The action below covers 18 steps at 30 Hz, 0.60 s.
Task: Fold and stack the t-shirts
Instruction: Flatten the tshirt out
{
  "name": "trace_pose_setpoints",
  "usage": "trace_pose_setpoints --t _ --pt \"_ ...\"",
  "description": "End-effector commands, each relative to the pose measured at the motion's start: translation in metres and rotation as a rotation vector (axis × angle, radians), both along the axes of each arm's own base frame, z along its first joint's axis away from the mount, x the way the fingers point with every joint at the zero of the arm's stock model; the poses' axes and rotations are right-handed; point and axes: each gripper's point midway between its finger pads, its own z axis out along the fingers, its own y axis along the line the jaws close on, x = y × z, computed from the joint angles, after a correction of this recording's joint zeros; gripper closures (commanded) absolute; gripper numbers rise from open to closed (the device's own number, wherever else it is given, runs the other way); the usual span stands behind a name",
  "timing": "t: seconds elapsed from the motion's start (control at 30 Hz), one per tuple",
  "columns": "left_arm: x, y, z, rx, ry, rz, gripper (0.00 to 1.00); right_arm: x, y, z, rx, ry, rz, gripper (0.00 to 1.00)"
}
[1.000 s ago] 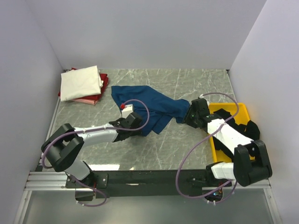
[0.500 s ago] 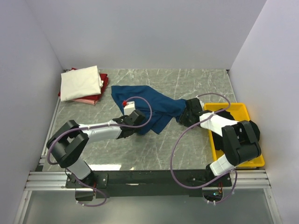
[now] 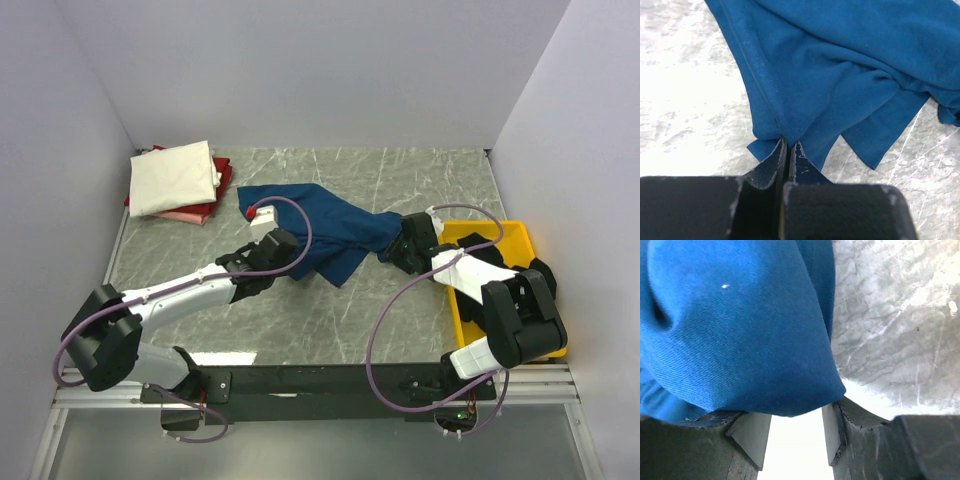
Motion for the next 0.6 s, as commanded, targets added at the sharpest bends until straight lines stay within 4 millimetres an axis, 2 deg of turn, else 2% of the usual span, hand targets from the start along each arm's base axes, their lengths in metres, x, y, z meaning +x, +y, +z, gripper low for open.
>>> trace_pose_setpoints --t 0.0,0.07,0.23,0.33,0.43,0.47,0.5,0.57 --pt "-0.004 0.011 0.01 0.024 -0.025 0.009 0.99 0.015 0.005 0.023 0.031 -0.101 -0.032 0.5" --pt "-0.005 0.014 0.015 0.015 -0.033 0.013 0.99 0.019 0.009 0.025 0.033 -0.108 -0.021 0.5" --pt "-0.007 0.02 0.026 0.005 -0.05 0.017 0.99 0.021 0.02 0.011 -0.009 -0.04 0.005 0.5" --pt "-0.007 0.027 0.032 0.009 -0.061 0.028 0.99 0.018 0.022 0.004 -0.044 -0.008 0.018 0.54" --pt "-0.006 0.034 0.038 -0.012 -0.069 0.036 0.99 0.013 0.02 -0.002 -0.069 0.017 0.025 0.79" --pt "-0.004 0.038 0.044 -0.029 -0.081 0.049 0.99 0.013 0.018 -0.002 -0.081 0.022 0.024 0.96" --pt "-0.004 0.04 0.045 -0.032 -0.082 0.05 0.99 0.009 0.015 -0.002 -0.095 0.036 0.024 1.0" --pt "-0.003 0.046 0.052 -0.046 -0.092 0.057 0.99 0.01 0.011 0.011 -0.119 0.011 0.02 1.0"
